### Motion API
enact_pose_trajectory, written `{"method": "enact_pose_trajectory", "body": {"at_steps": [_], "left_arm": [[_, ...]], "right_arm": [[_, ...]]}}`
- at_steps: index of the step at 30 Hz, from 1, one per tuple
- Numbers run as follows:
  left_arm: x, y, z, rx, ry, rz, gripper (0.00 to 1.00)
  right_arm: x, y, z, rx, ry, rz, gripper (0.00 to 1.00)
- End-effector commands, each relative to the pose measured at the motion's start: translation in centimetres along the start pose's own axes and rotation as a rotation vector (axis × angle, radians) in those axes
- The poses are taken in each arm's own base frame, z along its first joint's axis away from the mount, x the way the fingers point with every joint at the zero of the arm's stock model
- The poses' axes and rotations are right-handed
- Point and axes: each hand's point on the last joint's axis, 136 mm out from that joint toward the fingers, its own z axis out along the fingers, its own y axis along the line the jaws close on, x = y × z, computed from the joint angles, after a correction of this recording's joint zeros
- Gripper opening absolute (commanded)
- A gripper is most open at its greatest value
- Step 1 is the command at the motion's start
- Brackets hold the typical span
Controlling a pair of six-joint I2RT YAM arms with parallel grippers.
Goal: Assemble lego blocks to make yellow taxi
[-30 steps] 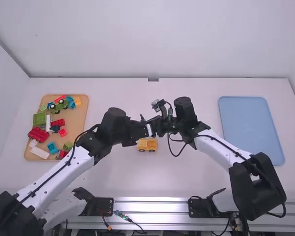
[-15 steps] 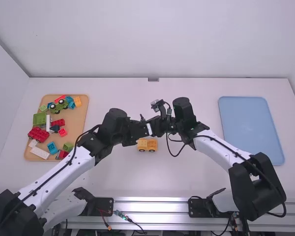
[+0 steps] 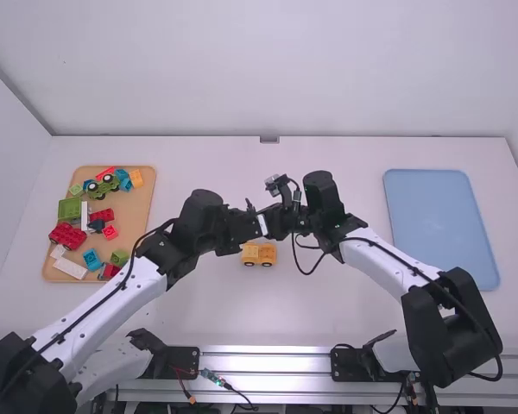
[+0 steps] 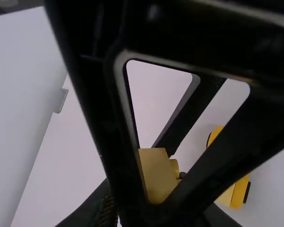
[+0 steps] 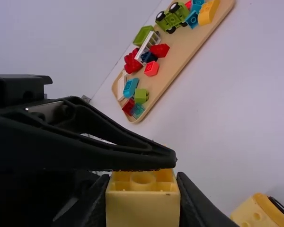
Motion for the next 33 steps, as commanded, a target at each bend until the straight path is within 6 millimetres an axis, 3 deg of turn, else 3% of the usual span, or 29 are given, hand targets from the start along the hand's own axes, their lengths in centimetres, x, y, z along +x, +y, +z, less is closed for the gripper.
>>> {"method": "enact_pose_trajectory", "body": {"at_steps": [1,6,9,12,16,23,25,29,33], "left_arm": [[-0.9,-0.1,0.0,0.004,-0.032,-0.001,0.34],[-0.9,-0.1,0.0,0.004,-0.032,0.000,0.39],[-0.9,-0.1,0.0,0.003,-0.032,-0.001,0.56],[-0.9,0.0,0.0,0.001,-0.029,-0.020,0.68],[-0.4,0.7,-0.2,-0.042,0.001,-0.081,0.72],[-0.7,1.4,-2.1,-0.081,-0.015,-0.142,0.90],[-1.7,1.3,-3.4,-0.074,-0.065,-0.164,0.98],[-3.3,0.5,-4.7,-0.029,-0.153,-0.158,0.99],[-3.0,1.1,-5.7,-0.041,-0.136,-0.199,0.99]], "right_arm": [[0.7,1.2,0.2,-0.037,0.023,-0.012,0.30],[0.7,1.2,0.2,-0.037,0.023,-0.016,0.29],[0.5,1.0,0.0,-0.032,0.018,-0.026,0.29],[0.2,0.2,-0.5,-0.014,0.005,-0.028,0.30],[-0.1,-0.7,-1.3,0.009,-0.006,-0.037,0.29],[-0.4,-1.4,-1.8,0.027,-0.018,-0.149,0.30],[-0.6,-1.7,-2.1,0.035,-0.024,-0.190,0.28],[-0.6,-2.2,-2.6,0.049,-0.025,-0.232,0.27],[-0.6,-2.8,-3.4,0.075,0.014,-0.290,0.27]]}}
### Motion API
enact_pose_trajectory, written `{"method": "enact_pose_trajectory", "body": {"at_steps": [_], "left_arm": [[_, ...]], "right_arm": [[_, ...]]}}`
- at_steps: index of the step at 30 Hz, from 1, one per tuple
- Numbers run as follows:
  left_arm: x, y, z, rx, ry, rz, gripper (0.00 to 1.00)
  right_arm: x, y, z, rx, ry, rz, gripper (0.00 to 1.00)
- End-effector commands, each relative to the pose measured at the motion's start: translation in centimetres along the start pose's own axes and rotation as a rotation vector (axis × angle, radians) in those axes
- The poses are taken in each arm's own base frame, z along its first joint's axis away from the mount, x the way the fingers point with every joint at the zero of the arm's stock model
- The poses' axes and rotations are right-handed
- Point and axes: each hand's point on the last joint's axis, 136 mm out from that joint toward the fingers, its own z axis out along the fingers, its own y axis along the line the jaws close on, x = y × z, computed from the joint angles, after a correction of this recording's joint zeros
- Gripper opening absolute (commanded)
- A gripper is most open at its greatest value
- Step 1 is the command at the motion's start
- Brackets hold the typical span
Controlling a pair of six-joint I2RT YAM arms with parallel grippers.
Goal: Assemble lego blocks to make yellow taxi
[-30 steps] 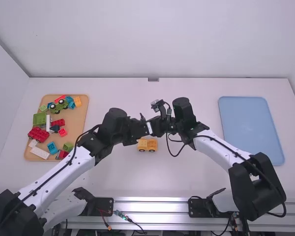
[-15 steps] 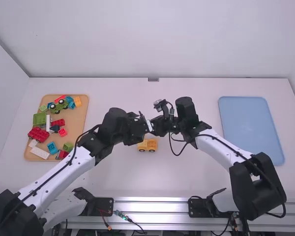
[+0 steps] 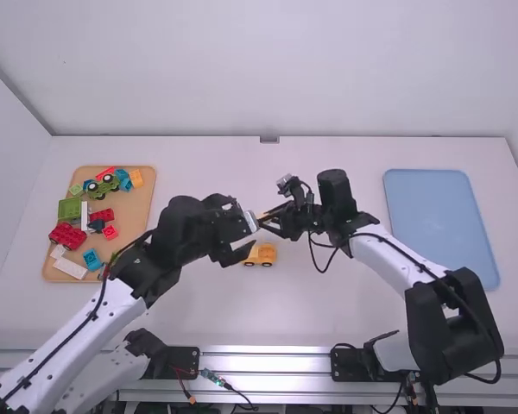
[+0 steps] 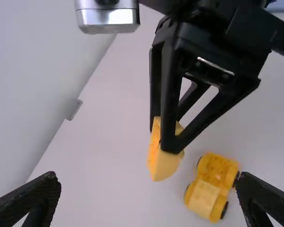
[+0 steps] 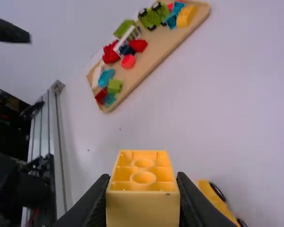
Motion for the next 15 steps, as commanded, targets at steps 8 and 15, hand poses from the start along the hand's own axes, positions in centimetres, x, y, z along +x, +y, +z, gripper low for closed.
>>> {"method": "enact_pose_trajectory", "body": {"at_steps": [8,15], "left_arm": [[-2.3,0.9,-1.4,0.134,-0.105,-0.089,0.99],[-2.6,1.2,-1.5,0.312,-0.213,-0.121,0.99]], "right_arm": [[-2.2,1.4,-1.7,-0.009,0.050,-0.339,0.22],[-2.0,2.9,-2.0,-0.050,0.106,-0.524,0.21]]}}
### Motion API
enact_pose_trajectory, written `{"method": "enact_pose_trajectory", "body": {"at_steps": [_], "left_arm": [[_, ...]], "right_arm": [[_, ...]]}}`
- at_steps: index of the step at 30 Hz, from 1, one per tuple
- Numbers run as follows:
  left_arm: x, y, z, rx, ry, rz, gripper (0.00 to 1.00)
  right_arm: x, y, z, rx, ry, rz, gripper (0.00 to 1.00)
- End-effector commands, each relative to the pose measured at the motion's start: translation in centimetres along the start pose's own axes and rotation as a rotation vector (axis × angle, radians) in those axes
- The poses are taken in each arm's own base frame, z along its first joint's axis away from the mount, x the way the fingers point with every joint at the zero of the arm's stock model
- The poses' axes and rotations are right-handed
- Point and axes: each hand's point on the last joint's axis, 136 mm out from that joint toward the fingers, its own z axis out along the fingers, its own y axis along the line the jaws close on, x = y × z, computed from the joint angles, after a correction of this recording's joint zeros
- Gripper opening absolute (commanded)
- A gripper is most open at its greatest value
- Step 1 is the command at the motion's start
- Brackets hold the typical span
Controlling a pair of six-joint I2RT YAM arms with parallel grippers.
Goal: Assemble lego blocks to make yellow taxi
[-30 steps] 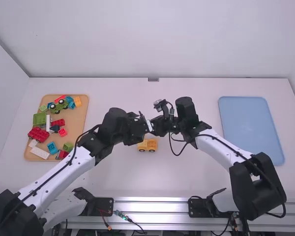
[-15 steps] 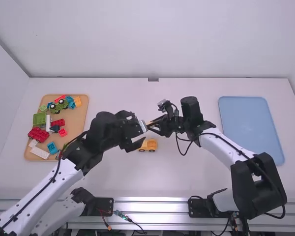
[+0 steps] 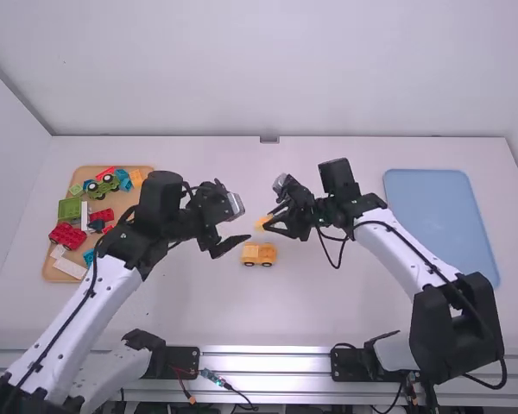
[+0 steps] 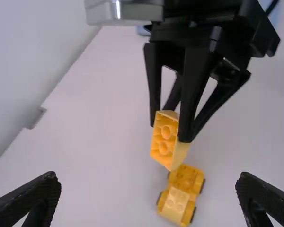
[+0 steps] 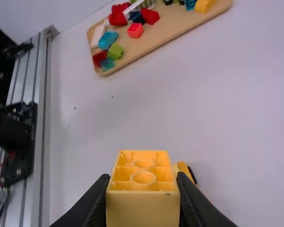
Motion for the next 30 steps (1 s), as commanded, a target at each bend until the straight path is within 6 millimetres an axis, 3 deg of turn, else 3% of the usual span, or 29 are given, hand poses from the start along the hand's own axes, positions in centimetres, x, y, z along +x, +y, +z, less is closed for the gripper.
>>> {"method": "enact_pose_trajectory", "body": {"at_steps": [1,3,6,30], "left_arm": [[-1.8,-0.2,-0.7,0.106,-0.111,0.002,0.99],[-1.4,0.5,-0.9,0.139,-0.129,-0.024,0.99],[-1.3,-0.3,-1.3,0.223,-0.172,0.023,0.99],[-0.7,-1.3,0.1,0.318,-0.170,0.012,0.99]], "right_arm": [[-1.6,1.2,-0.7,-0.024,-0.024,-0.235,0.21],[-1.9,2.5,-1.1,-0.074,-0.040,-0.326,0.22],[-2.3,3.4,-1.6,-0.098,-0.053,-0.394,0.22],[-3.7,3.9,-2.1,-0.120,-0.115,-0.400,0.19]]}}
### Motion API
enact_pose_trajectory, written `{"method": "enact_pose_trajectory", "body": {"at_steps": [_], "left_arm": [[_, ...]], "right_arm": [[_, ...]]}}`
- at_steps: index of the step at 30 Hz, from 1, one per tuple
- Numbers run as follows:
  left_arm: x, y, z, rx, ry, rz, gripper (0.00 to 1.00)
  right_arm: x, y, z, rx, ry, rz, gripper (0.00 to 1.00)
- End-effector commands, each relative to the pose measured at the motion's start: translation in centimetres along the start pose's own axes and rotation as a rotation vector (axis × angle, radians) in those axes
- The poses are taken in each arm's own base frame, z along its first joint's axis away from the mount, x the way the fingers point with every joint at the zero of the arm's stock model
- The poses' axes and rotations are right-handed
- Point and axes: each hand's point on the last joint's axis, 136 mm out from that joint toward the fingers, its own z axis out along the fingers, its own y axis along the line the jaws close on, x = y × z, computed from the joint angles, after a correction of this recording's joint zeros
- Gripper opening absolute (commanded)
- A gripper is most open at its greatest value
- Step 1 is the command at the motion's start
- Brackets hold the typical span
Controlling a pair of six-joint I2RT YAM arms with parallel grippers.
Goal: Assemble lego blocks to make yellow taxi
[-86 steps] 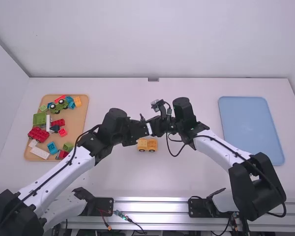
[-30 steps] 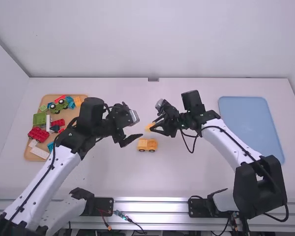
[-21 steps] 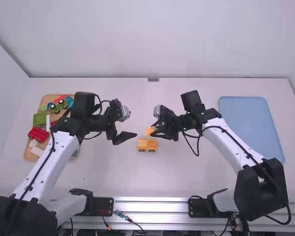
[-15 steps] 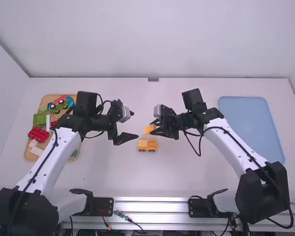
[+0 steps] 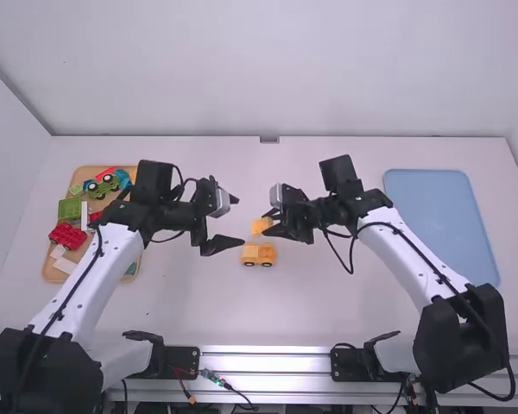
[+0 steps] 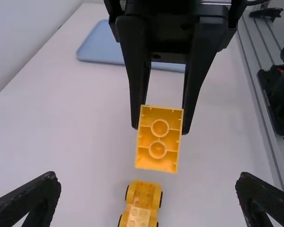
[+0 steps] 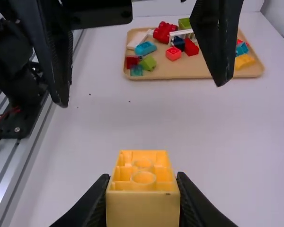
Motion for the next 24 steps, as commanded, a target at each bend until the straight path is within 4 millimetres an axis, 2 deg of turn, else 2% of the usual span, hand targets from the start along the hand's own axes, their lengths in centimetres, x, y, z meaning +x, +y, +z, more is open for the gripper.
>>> {"method": "enact_pose_trajectory", "body": {"at_steps": [1,7,10,12,13,17,18,22,24], "left_arm": [[-1.0,-0.2,0.5,0.034,-0.023,0.031,0.99],[-0.7,-0.3,1.6,0.028,0.018,0.069,0.99],[-0.4,1.0,1.6,-0.044,0.069,0.112,0.99],[-0.3,1.9,1.1,-0.102,0.098,0.133,0.99],[-0.4,2.1,0.8,-0.121,0.105,0.140,1.00],[-1.0,2.3,-0.2,-0.186,0.131,0.177,0.99],[-1.4,2.2,-0.7,-0.207,0.127,0.194,0.99],[-2.7,2.0,-1.3,-0.256,0.093,0.221,0.99],[-2.5,2.0,-1.3,-0.292,0.103,0.247,0.99]], "right_arm": [[-2.1,0.0,-0.6,-0.007,-0.058,0.012,0.19],[-2.2,-0.1,-0.6,-0.002,-0.061,0.037,0.20],[-2.3,-0.3,-0.6,0.001,-0.063,0.102,0.20],[-2.3,-0.8,-1.0,0.015,-0.071,0.180,0.20],[-2.3,-1.1,-1.2,0.025,-0.076,0.253,0.24],[-2.0,-2.8,-2.1,0.080,-0.090,0.491,0.24],[-1.8,-3.4,-2.4,0.096,-0.099,0.546,0.22],[-1.6,-4.6,-2.9,0.112,-0.126,0.635,0.16],[-1.5,-5.1,-2.8,0.111,-0.138,0.679,0.16]]}}
